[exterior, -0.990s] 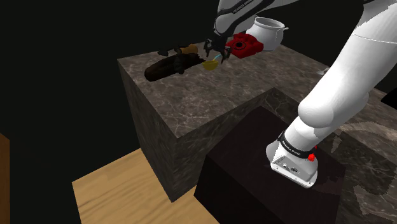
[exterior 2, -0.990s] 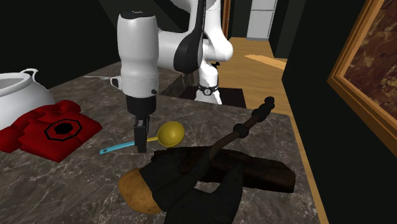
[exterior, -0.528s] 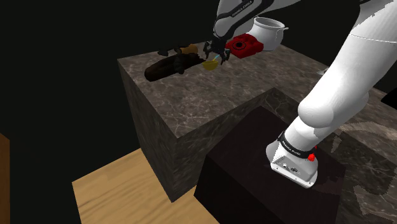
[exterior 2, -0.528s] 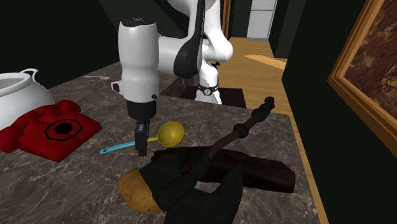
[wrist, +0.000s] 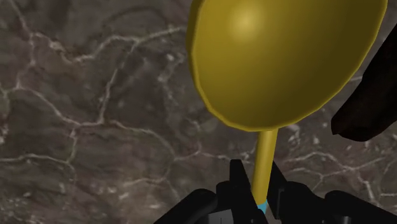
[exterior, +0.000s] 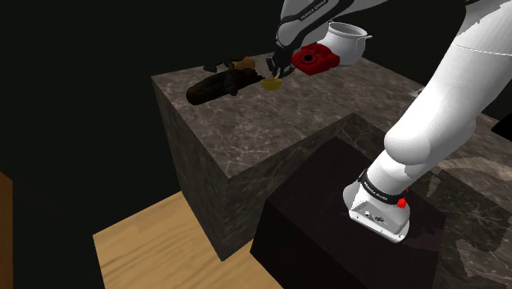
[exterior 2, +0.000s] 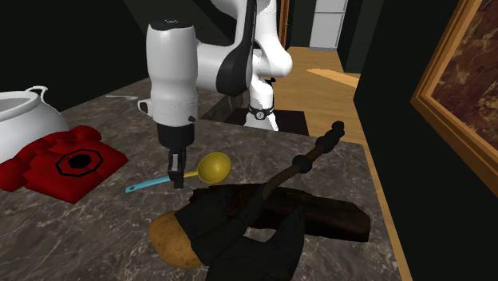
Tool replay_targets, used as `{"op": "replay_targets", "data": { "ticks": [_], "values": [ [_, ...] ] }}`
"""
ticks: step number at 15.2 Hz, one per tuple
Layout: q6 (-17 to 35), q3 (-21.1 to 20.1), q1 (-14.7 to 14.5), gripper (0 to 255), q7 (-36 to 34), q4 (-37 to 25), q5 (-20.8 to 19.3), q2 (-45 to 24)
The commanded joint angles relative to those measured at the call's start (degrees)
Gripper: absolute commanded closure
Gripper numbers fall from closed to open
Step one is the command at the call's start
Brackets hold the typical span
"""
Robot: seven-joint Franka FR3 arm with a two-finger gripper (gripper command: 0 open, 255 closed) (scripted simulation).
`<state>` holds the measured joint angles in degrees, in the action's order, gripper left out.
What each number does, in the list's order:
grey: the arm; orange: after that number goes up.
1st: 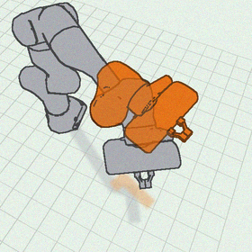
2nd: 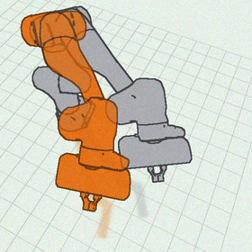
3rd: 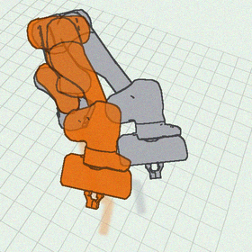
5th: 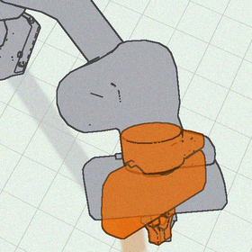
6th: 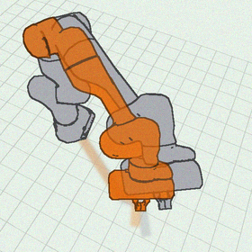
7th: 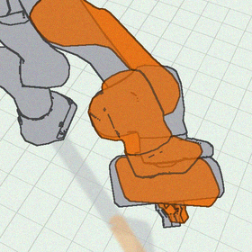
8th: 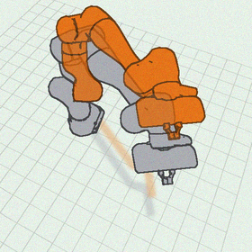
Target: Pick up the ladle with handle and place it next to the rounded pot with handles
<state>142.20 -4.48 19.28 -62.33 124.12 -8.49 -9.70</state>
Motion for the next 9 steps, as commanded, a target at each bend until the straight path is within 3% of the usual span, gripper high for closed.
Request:
{"op": "replay_targets", "data": {
  "ticks": [1, 9],
  "values": [
    [0.3, -0.2, -0.1, 255, 0.0, 0.2, 0.1, -0.3],
    [-3.2, -0.4, -0.1, 255, 0.7, -1.1, 0.8, 1.9]
  ]
}}
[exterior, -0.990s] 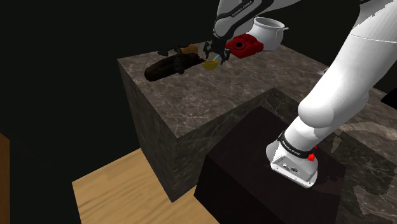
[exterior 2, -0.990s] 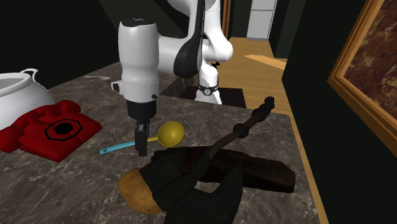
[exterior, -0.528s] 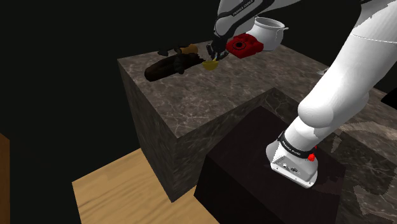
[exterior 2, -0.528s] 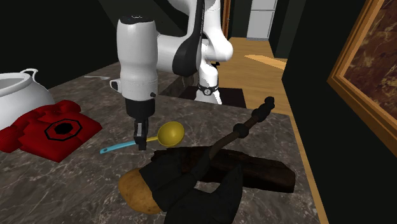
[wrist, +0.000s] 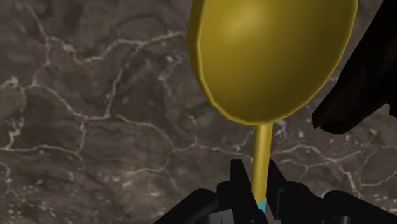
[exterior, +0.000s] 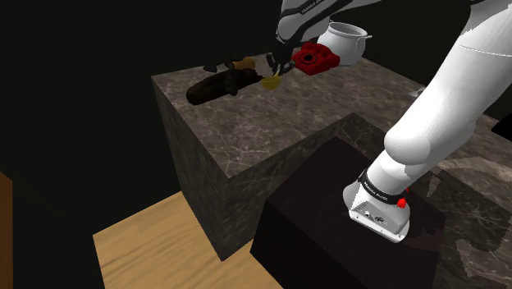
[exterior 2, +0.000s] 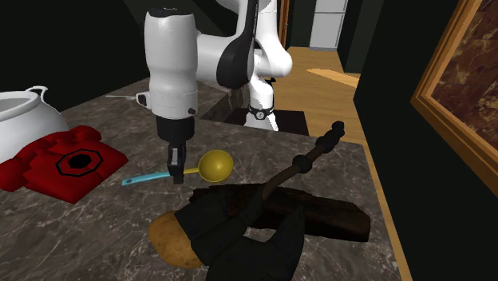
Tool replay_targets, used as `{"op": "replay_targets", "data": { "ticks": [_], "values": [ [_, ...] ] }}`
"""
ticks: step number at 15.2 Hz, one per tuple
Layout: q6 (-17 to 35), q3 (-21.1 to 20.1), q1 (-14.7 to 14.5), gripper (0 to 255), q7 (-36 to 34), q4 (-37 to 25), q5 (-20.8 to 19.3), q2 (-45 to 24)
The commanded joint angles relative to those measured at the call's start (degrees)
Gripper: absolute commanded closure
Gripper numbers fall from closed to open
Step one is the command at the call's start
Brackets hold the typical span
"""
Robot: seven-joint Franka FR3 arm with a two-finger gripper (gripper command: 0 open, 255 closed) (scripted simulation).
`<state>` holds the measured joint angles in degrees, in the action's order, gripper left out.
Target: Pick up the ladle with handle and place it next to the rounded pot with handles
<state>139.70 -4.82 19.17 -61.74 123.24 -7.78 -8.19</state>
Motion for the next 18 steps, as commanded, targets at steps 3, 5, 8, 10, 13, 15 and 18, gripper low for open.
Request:
{"op": "replay_targets", "data": {
  "ticks": [3, 5, 8, 10, 13, 15, 18],
  "values": [
    [-2.8, -0.1, 0.0, 255, 0.5, -1.1, 0.6, 1.7],
    [-4.2, -0.2, 0.0, 255, 0.8, -1.7, 0.8, 2.5],
    [-6.4, -0.2, 0.0, 255, 1.2, -2.8, 1.2, 3.6],
    [-7.8, -0.3, 0.0, 255, 1.4, -3.5, 1.4, 4.3],
    [-10.0, -0.3, 0.0, 255, 1.7, -4.7, 1.7, 5.3],
    [-11.5, -0.3, 0.0, 255, 1.9, -5.6, 1.9, 5.9],
    [-13.6, -0.3, 0.0, 255, 2.2, -7.0, 2.2, 6.7]
  ]
}}
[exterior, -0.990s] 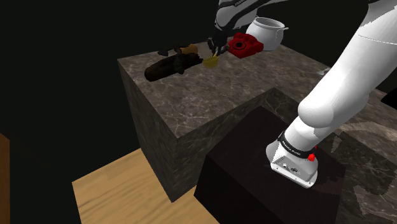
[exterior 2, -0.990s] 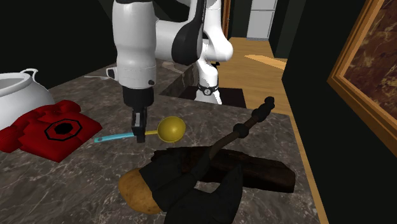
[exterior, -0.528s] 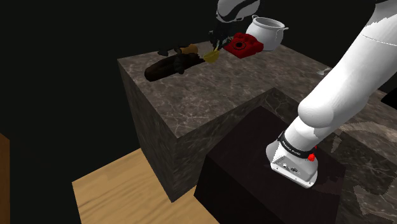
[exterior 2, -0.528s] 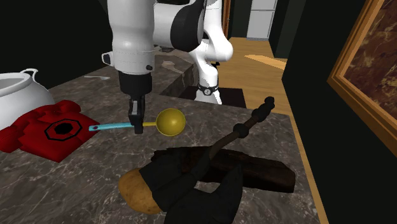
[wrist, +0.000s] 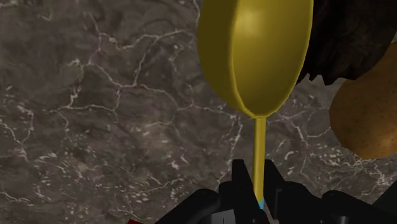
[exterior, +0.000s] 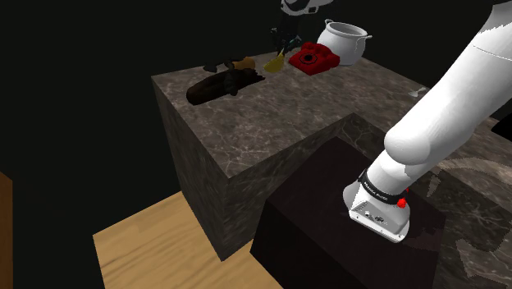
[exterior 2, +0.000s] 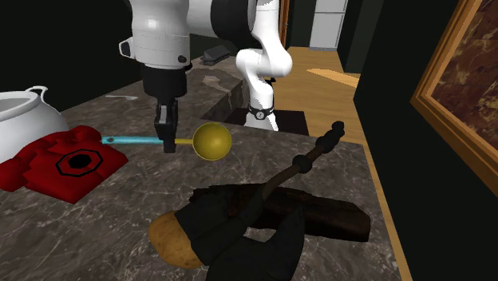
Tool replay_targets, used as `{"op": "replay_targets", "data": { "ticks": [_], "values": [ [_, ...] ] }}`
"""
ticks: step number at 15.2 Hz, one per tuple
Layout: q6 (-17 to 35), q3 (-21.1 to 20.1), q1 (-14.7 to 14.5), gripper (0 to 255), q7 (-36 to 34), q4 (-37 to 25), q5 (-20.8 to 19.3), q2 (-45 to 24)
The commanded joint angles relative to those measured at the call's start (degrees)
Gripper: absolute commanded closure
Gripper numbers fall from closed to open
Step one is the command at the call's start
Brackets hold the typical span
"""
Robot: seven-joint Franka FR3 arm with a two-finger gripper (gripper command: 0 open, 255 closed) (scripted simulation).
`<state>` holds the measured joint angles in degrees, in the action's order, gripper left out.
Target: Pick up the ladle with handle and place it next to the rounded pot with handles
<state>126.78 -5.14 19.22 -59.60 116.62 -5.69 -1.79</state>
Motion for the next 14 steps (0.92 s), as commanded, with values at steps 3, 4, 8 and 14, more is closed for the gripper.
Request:
{"op": "replay_targets", "data": {
  "ticks": [3, 4, 8, 14],
  "values": [
    [-2.9, 0.0, 0.0, 255, 0.3, -1.9, 0.3, 1.0],
    [-3.7, 0.0, 0.0, 255, 0.4, -2.5, 0.4, 1.2],
    [-6.6, -0.1, 0.0, 255, 0.7, -4.7, 0.6, 1.9],
    [-11.1, -0.1, -0.1, 255, 1.2, -8.5, 0.9, 2.7]
  ]
}}
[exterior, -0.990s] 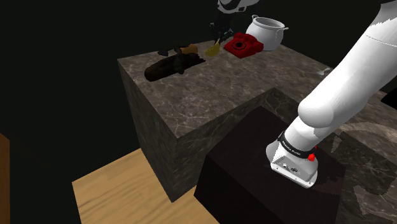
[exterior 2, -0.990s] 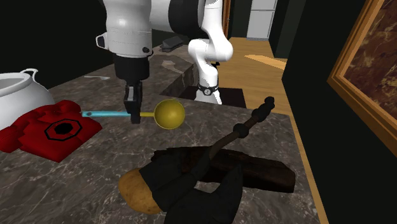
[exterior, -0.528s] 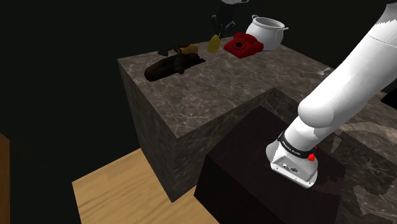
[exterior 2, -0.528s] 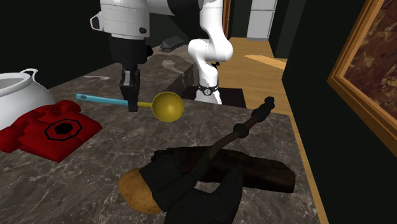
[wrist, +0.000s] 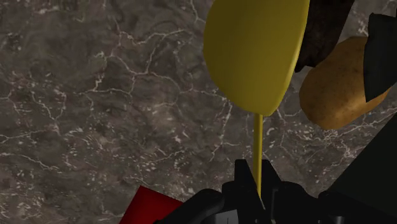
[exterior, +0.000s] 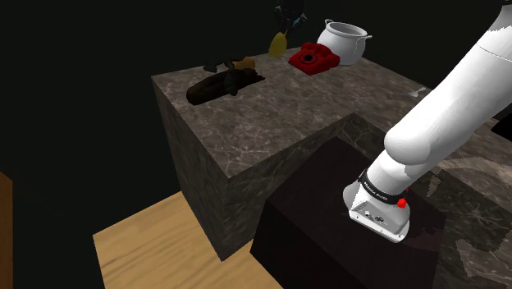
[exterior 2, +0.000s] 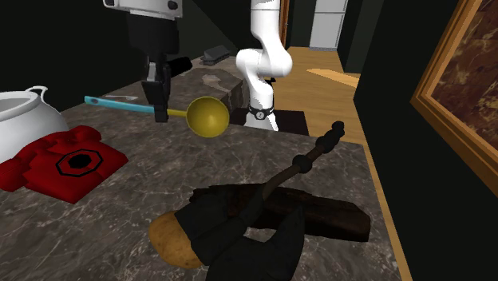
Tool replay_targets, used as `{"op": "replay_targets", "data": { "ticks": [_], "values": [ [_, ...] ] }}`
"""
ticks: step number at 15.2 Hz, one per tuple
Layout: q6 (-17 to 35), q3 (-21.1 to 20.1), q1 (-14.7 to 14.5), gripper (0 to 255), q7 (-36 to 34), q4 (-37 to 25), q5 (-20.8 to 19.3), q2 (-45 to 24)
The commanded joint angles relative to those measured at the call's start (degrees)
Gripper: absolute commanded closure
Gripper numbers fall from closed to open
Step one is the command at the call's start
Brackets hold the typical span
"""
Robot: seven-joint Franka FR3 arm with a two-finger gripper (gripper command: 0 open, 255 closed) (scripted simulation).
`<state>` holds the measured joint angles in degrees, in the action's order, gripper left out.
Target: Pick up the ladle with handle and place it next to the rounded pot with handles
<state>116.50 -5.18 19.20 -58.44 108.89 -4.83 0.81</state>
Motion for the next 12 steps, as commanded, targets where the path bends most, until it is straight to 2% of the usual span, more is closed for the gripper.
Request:
{"op": "replay_targets", "data": {
  "ticks": [1, 9, 12],
  "values": [
    [-1.6, 0.0, 0.0, 255, 0.1, -1.5, 0.1, 0.1],
    [-7.7, -0.1, -0.1, 255, 0.5, -7.4, 0.3, 0.3],
    [-7.2, 1.3, 1.2, 255, 3.2, -5.2, 0.8, 2.2]
  ]
}}
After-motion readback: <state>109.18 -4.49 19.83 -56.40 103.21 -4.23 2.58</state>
